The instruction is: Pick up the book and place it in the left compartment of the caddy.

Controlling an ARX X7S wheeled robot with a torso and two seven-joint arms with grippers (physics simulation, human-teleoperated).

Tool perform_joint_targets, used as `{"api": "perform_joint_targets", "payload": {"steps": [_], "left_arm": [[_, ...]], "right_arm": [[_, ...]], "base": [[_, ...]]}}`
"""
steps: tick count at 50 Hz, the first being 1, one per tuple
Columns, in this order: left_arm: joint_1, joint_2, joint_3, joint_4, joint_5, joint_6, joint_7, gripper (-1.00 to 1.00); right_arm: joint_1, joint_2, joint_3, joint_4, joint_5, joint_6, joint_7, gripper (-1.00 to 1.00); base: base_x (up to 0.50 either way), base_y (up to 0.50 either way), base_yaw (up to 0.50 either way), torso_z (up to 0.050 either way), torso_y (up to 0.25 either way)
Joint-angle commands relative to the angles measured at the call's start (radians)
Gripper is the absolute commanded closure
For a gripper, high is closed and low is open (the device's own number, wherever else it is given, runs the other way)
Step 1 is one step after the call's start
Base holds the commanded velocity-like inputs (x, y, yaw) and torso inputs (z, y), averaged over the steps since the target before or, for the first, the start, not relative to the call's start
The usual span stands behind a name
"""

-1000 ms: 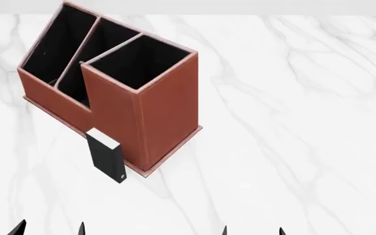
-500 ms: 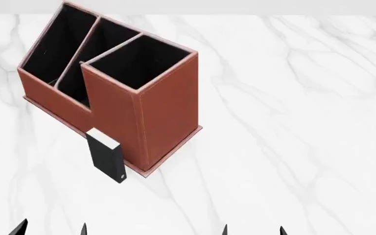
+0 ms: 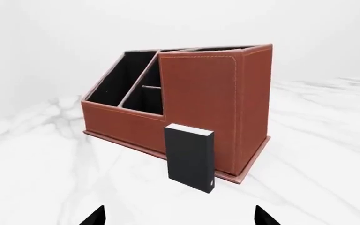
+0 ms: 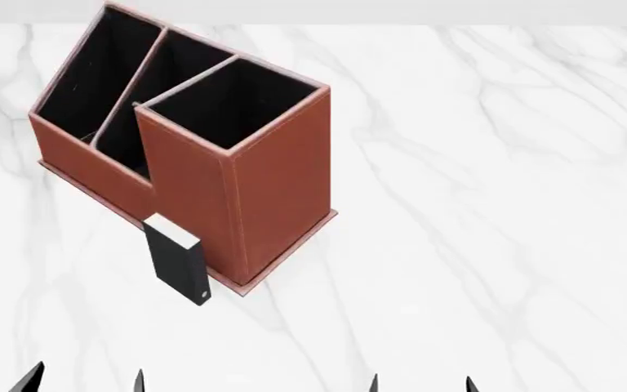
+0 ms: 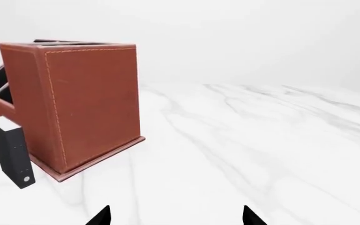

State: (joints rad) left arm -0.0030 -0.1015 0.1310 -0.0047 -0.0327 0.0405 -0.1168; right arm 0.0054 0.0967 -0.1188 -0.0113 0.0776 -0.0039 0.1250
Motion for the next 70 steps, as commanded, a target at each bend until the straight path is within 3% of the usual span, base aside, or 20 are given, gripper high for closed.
{"api": "perform_joint_targets", "payload": {"steps": [1, 3, 4, 10, 11, 13, 15, 18, 20, 21, 23, 24, 29, 70], "left_arm": [[0.003, -0.018, 0.012, 0.085, -0.014, -0.071, -0.015, -1.0], [0.002, -0.02, 0.014, 0.089, -0.015, -0.075, -0.017, -1.0], [0.0, -0.016, 0.017, 0.019, -0.012, -0.008, -0.017, -1.0], [0.001, -0.025, 0.022, 0.067, -0.021, -0.048, -0.021, -1.0], [0.001, -0.022, 0.024, 0.011, -0.019, 0.008, -0.02, -1.0], [0.003, -0.029, 0.024, 0.087, -0.025, -0.063, -0.024, -1.0], [0.001, -0.026, 0.028, 0.017, -0.022, 0.006, -0.023, -1.0], [0.003, -0.033, 0.029, 0.082, -0.029, -0.055, -0.027, -1.0], [0.001, -0.027, 0.034, -0.012, -0.024, 0.039, -0.026, -1.0], [0.002, -0.032, 0.033, 0.033, -0.028, -0.006, -0.028, -1.0], [0.001, -0.029, 0.036, -0.017, -0.027, 0.045, -0.027, -1.0], [0.002, -0.037, 0.034, 0.06, -0.034, -0.028, -0.029, -1.0], [0.007, -0.036, 0.043, -0.015, -0.039, 0.061, -0.02, -1.0], [0.013, -0.067, 0.079, -0.005, -0.064, 0.086, -0.031, -1.0]], "right_arm": [[0.002, 0.013, -0.018, -0.001, 0.006, 0.002, 0.016, -1.0], [0.003, 0.016, -0.024, -0.001, -0.002, 0.003, 0.021, -1.0], [0.003, 0.017, -0.025, -0.002, -0.004, 0.003, 0.024, -1.0], [-0.004, 0.024, -0.029, -0.015, 0.01, -0.017, 0.023, -1.0], [-0.004, 0.025, -0.031, -0.015, 0.004, -0.015, 0.028, -1.0], [-0.004, 0.027, -0.034, -0.018, 0.001, -0.017, 0.032, -1.0], [-0.004, 0.029, -0.035, -0.016, 0.004, -0.019, 0.033, -1.0], [-0.004, 0.031, -0.038, -0.018, 0.005, -0.02, 0.036, -1.0], [-0.004, 0.033, -0.04, -0.019, 0.006, -0.021, 0.038, -1.0], [-0.004, 0.033, -0.041, -0.018, 0.005, -0.022, 0.04, -1.0], [-0.003, 0.035, -0.043, -0.017, 0.007, -0.022, 0.041, -1.0], [-0.003, 0.035, -0.043, -0.017, 0.007, -0.022, 0.043, -1.0], [-0.004, 0.039, -0.048, -0.02, 0.01, -0.024, 0.047, -1.0], [-0.002, 0.065, -0.076, -0.024, 0.032, -0.03, 0.077, -1.0]], "base": [[0.0, 0.0, 0.0, 0.0, 0.0], [0.0, 0.0, 0.0, 0.0, 0.0], [0.0, 0.0, 0.0, 0.0, 0.0], [0.0, 0.13, 0.0, 0.0, 0.0], [0.02, 0.5, 0.0, 0.0, 0.0], [0.03, 0.5, 0.0, 0.0, 0.0], [0.04, 0.5, 0.0, 0.0, 0.0], [0.04, 0.5, 0.0, 0.0, 0.0], [0.04, 0.5, 0.0, 0.0, 0.0], [0.04, 0.5, 0.0, 0.0, 0.0], [0.04, 0.5, 0.0, 0.0, 0.0], [0.04, 0.5, 0.0, 0.0, 0.0], [0.04, 0.5, 0.0, 0.0, 0.0], [0.04, 0.5, 0.0, 0.0, 0.0]]}}
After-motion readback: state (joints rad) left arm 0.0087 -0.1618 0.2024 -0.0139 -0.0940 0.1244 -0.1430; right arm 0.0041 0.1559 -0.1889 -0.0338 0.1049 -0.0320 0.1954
